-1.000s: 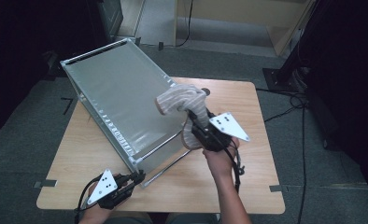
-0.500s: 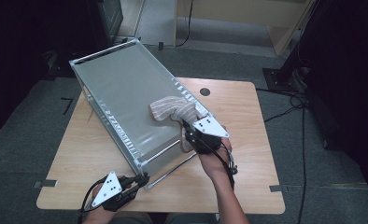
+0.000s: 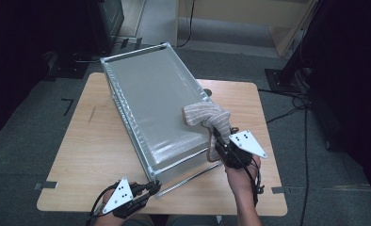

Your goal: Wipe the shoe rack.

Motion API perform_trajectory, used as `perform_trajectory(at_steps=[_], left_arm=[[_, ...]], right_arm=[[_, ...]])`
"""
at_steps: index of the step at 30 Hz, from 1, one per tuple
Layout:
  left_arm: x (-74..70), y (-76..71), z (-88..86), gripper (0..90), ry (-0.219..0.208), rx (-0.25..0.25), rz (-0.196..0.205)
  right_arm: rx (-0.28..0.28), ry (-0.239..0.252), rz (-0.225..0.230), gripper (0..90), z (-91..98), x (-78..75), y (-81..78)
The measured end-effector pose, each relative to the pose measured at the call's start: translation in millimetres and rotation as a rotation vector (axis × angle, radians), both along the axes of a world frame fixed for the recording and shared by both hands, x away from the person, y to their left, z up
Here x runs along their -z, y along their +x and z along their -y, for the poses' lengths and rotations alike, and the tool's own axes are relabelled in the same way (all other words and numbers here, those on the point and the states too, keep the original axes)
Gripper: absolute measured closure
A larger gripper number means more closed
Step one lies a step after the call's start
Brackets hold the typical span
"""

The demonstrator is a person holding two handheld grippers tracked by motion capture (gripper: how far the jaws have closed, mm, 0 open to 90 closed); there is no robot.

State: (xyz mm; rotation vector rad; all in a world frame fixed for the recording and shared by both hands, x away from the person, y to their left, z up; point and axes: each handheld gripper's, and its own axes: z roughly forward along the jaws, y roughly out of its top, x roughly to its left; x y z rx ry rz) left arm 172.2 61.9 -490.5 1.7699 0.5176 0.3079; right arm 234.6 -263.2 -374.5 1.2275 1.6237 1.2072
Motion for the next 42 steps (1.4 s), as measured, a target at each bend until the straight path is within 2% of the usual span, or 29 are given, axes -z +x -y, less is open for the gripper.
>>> perform_trajectory(at_steps=[2,5,12,18,21,24,26,28,29,36,38,42], left_arm=[[-0.2,0.0,-0.4,82.0,0.002,0.004,-0.001],[0.0,0.7,-0.6,82.0,0.003,0.008,0.0],[0.6,1.1,-1.0,81.9,-0.004,0.011,-0.01],[1.5,0.2,-0.4,81.9,-0.011,0.004,-0.013],[2.1,0.2,-0.6,81.9,-0.012,0.003,-0.009],[2.3,-0.1,-0.2,81.9,-0.013,-0.001,-0.008],[2.2,-0.3,0.1,81.9,-0.009,-0.004,-0.006],[2.3,-0.3,0.0,81.9,-0.009,-0.004,-0.007],[2.4,-0.3,0.0,81.9,-0.009,-0.004,-0.006],[2.5,0.2,-0.6,81.9,-0.005,0.003,-0.005],[2.7,0.3,-0.7,81.9,-0.006,0.004,-0.006],[2.7,0.2,-0.5,81.9,-0.005,0.002,-0.005]], right_arm=[[-0.004,-0.016,-0.003,65.9,-3.6,-1.1,-2.3],[-0.044,-0.013,-0.015,65.3,-12.1,-2.6,-6.8],[-0.167,-0.041,-0.019,65.0,-59.0,-2.7,-26.6],[-0.25,-0.048,0.006,64.4,-101.6,0.1,-45.3],[-0.285,-0.034,0.018,64.2,-117.4,1.3,-53.5],[-0.3,-0.054,0.035,64.2,-125.2,1.8,-58.2],[-0.307,-0.06,0.043,63.9,-123.3,2.4,-56.8],[-0.323,-0.042,0.032,63.7,-116.5,2.1,-52.4],[-0.312,-0.045,0.032,63.7,-112.9,2.1,-50.6],[-0.16,-0.025,0.026,63.5,-67.2,1.6,-31.7],[-0.124,-0.013,0.035,63.2,-52.0,0.0,-28.5],[-0.017,-0.032,0.073,62.4,-25.7,-3.0,-24.7]])
